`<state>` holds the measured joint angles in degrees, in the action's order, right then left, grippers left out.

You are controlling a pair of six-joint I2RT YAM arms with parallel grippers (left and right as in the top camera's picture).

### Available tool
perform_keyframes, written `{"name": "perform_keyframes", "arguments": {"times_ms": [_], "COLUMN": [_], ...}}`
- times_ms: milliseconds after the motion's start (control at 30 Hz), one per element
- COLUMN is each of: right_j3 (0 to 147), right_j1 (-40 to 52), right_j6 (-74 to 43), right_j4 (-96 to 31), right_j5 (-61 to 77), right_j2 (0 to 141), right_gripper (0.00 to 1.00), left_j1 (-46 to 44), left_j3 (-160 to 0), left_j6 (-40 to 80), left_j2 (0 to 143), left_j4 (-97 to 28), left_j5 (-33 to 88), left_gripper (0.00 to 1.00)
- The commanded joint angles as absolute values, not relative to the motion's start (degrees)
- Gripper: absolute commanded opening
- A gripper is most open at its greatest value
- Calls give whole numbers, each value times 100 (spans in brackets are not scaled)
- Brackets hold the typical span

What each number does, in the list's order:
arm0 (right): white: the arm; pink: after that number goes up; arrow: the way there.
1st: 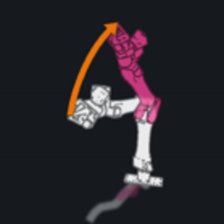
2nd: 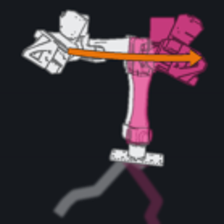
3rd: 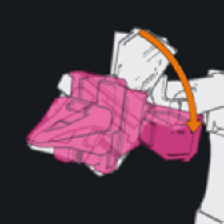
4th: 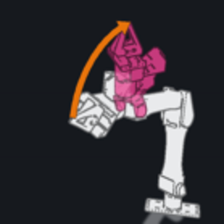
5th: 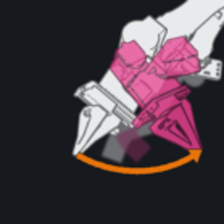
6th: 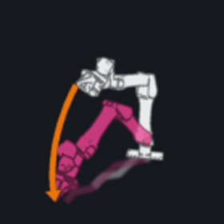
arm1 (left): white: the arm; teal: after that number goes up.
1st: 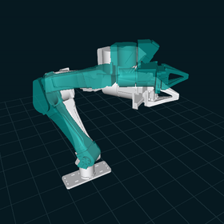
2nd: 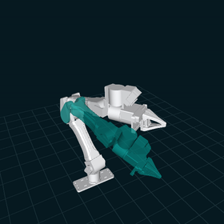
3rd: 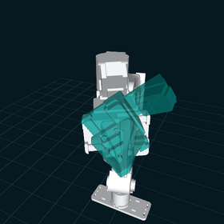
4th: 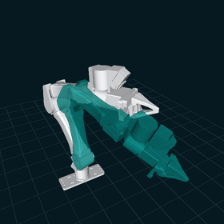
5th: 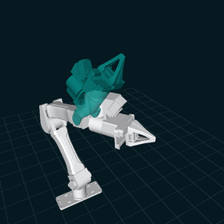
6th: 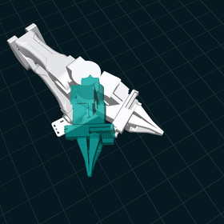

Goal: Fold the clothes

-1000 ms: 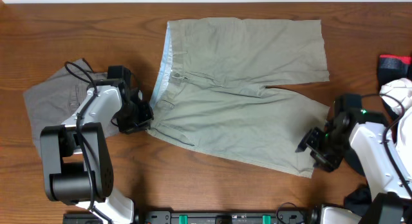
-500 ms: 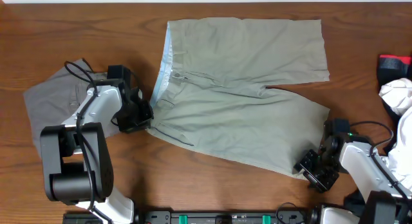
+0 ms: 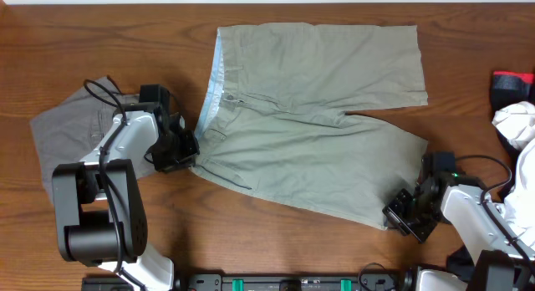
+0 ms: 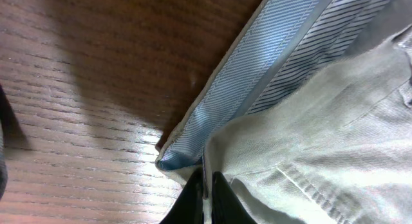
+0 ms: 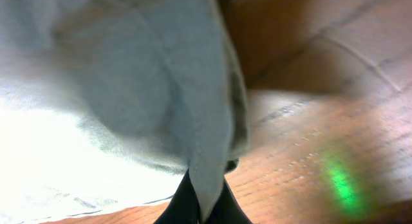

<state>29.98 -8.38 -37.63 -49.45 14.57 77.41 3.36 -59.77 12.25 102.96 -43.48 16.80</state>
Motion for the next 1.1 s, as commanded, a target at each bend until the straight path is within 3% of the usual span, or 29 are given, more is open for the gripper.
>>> {"name": "perform_keyframes", "arguments": {"times_ms": [0,233,433,767,1067], "right_j3": [3122,4093,5339,6674,7253], "right_j1": [-790,-799,-808,-996,-996], "right_j6": [-3367,-3312,-3312,-3011,-2947], "right_j4": [-4851,-5507,-6473,-7408,-6989], "right_j5": [1610,1424,298,-154,-213], "right_j2": [7607,6751,6088,5448,5422], "right_gripper": [1,1,1,1,1], "left_j1": [346,346,346,346,346], "left_j3": [-5970,-6051,-6051,-6051,-6121], "left_j6": [1256,1256,1260,1256,1275], "left_j2": [10114,9341,7830,5371,4235], "left_j4": [-4386,-4810,-5315,-6171,-6278], "left_j5": [1761,1761,1756,1750,1730], "left_gripper": [6,6,6,6,6]}}
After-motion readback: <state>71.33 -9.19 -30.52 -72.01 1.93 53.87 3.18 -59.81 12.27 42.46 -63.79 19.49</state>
